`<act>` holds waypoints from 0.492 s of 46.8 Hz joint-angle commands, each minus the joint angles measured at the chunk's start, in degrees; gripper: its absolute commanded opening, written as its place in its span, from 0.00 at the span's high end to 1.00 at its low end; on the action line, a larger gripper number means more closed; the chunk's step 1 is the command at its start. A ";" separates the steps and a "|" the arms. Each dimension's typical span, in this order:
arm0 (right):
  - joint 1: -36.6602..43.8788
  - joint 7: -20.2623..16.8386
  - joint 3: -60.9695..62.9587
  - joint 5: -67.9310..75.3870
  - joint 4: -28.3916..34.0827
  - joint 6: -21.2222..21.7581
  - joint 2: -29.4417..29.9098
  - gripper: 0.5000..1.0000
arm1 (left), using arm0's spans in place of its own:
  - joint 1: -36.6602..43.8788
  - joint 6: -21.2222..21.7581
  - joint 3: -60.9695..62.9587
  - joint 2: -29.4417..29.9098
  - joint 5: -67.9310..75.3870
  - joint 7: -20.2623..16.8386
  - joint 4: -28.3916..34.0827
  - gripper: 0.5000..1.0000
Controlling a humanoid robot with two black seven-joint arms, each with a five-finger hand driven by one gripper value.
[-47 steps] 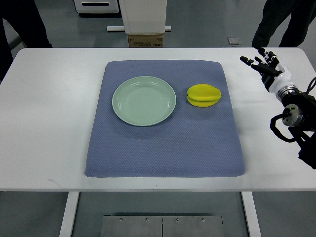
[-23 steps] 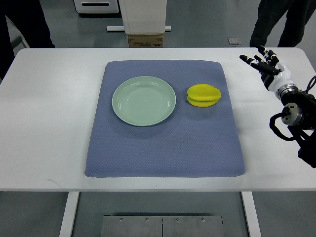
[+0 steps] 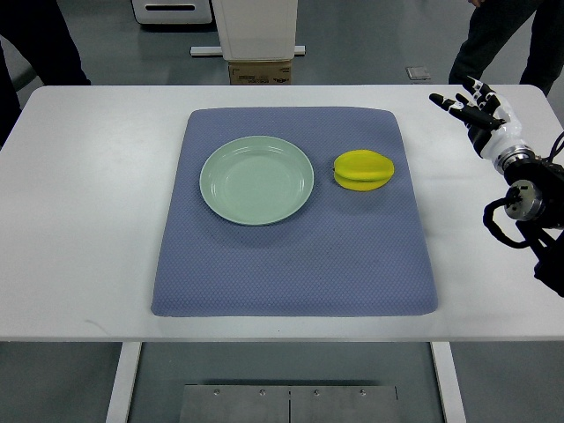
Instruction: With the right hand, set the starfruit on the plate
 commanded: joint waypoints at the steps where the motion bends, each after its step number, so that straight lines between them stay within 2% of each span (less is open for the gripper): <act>1: 0.45 0.00 -0.03 -0.01 -0.06 0.26 -0.02 0.00 | 0.00 0.00 0.00 0.00 -0.01 0.02 0.03 0.00; 6: 0.54 0.09 -0.03 -0.01 -0.06 1.57 -0.11 0.00 | 0.00 0.00 0.00 0.00 -0.01 -0.07 -0.06 0.00; 15: -0.25 -0.44 0.23 0.08 -0.33 8.16 -0.64 0.00 | 0.00 0.00 0.00 0.00 -0.01 0.02 0.03 0.00; 23: -1.13 0.26 0.23 0.43 -0.24 8.96 -1.08 0.00 | 0.00 0.00 0.00 0.00 -0.01 0.02 0.03 0.00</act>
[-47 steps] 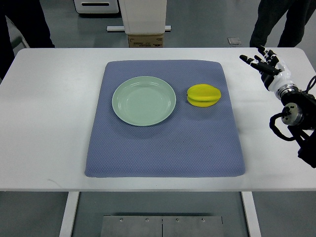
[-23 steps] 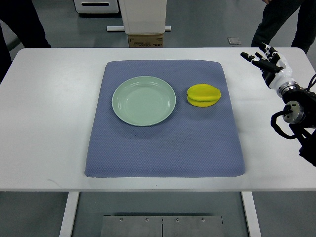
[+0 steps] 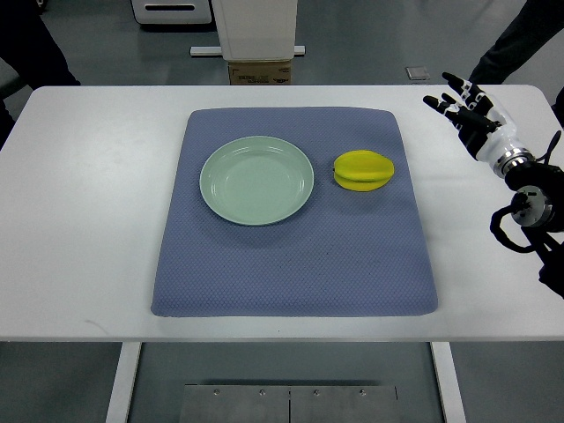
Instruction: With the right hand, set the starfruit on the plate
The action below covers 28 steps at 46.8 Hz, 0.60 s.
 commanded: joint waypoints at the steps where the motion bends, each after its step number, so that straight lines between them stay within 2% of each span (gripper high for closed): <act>1: -0.19 0.48 -0.35 0.02 0.17 0.61 -0.46 0.00 | 0.00 0.00 0.00 0.00 -0.01 -0.07 -0.07 0.00; 17: -0.11 9.70 -14.32 -0.51 2.36 0.79 -3.62 0.00 | 0.00 0.00 0.00 0.00 -0.01 0.02 0.02 0.00; 28: 1.12 12.43 -21.27 -2.52 6.23 0.26 -5.21 0.00 | 0.00 0.00 0.00 0.00 -0.01 0.02 -0.07 0.00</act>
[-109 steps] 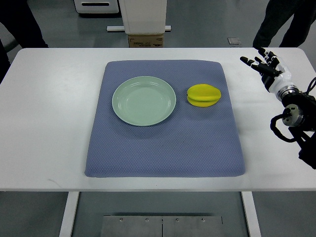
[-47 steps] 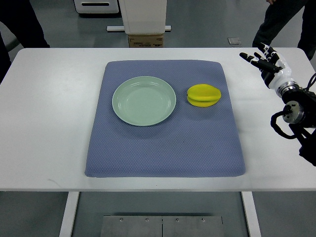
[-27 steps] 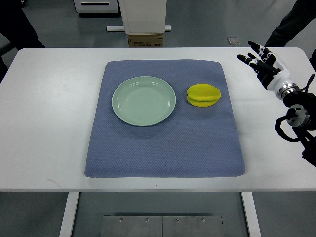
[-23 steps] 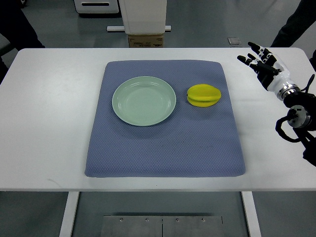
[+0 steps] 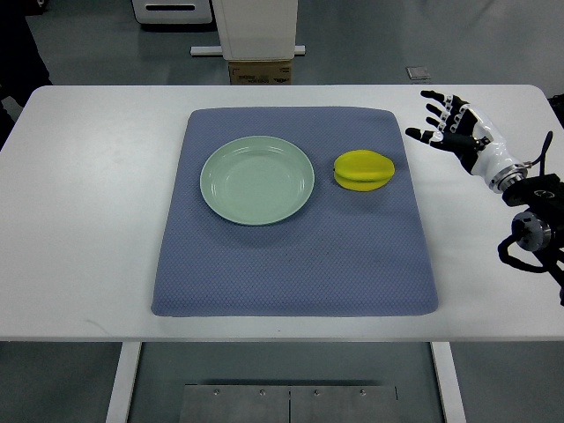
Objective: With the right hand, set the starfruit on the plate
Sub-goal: 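Reach the right hand toward the yellow starfruit, then close the right hand fingers around the yellow starfruit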
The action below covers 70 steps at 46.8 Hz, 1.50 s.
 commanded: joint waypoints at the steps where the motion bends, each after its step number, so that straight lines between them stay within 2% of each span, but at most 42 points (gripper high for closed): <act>1: 1.03 0.94 -2.55 -1.91 0.75 -0.28 -0.17 0.00 | 0.00 0.00 0.00 0.00 0.00 0.00 0.00 0.00; 10: 3.49 3.22 -9.58 -8.68 0.67 -2.73 -0.08 0.00 | 0.00 0.00 0.00 0.00 0.00 -0.01 0.00 0.00; 23: 6.22 3.40 -21.09 -9.13 0.67 -9.06 0.36 0.00 | 0.00 0.00 0.00 0.00 0.00 0.00 0.00 0.00; 26: 7.01 4.36 -23.90 -9.13 0.67 -10.21 0.36 0.00 | 0.00 0.00 0.00 0.00 0.00 0.00 -0.09 0.00; 41: 7.28 4.89 -25.40 -9.13 0.67 -11.44 1.59 0.00 | 0.00 0.00 0.00 0.00 0.00 0.00 0.00 0.00; 49: 7.80 4.72 -28.48 -9.13 0.40 -13.98 3.35 0.00 | 0.00 0.00 0.00 0.00 0.00 0.00 0.00 0.00; 70: 8.16 4.10 -29.45 -9.13 0.14 -14.78 3.61 0.13 | 0.00 0.00 0.00 0.00 0.00 -0.09 0.00 0.00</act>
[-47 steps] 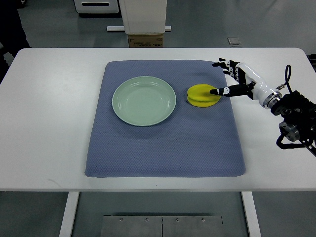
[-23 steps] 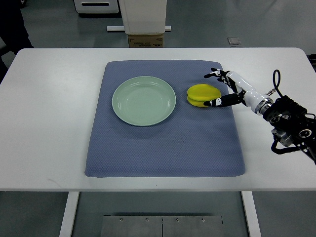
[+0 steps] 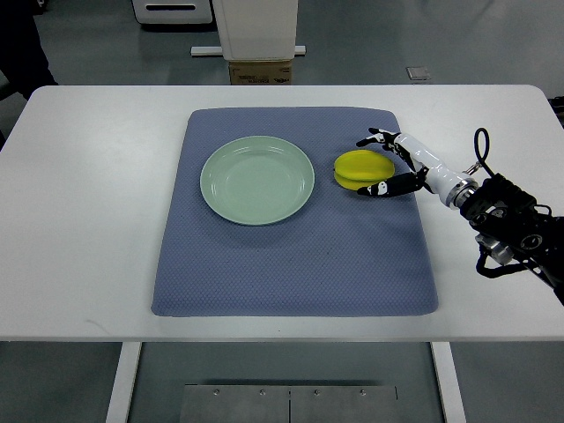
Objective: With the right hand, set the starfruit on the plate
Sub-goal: 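Close the right hand fingers around the yellow starfruit, then lift the starfruit up off the mat with the right hand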
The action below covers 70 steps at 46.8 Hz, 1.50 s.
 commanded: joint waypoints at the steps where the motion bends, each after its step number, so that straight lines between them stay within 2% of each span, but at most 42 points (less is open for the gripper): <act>1: -0.02 0.00 0.00 0.00 -0.09 -0.05 0.04 0.13 | 0.00 0.00 0.00 0.00 -0.02 0.01 0.00 0.00; 12: 0.51 0.00 -1.67 0.00 -0.88 -0.22 0.30 0.24 | 0.00 0.00 0.00 0.00 -0.02 0.01 0.00 0.00; 25: 0.86 0.00 -3.43 0.00 -1.67 -1.54 1.35 0.28 | 0.00 0.00 0.00 0.00 -0.02 0.01 0.00 0.00; 34: 1.30 0.00 -4.57 0.00 -1.67 -1.54 1.35 0.52 | 0.00 0.00 0.00 0.00 0.07 -0.08 0.00 0.00; 39: 1.83 0.00 -4.75 0.00 -1.67 -1.63 1.44 0.74 | 0.00 0.00 0.00 0.00 -0.02 0.01 0.00 0.00; 41: 1.83 0.09 -4.75 0.00 -1.67 -1.54 1.44 0.85 | 0.00 0.00 0.00 0.00 -0.02 -0.08 -0.08 0.00; 43: 1.83 0.09 -4.75 0.00 -1.67 -1.54 1.53 1.00 | 0.00 0.00 0.00 0.00 -0.02 0.01 -0.08 0.00; 70: 2.44 1.67 -4.31 0.79 -1.59 -1.45 1.97 1.00 | 0.00 0.00 0.00 0.00 -0.02 -0.08 0.00 0.00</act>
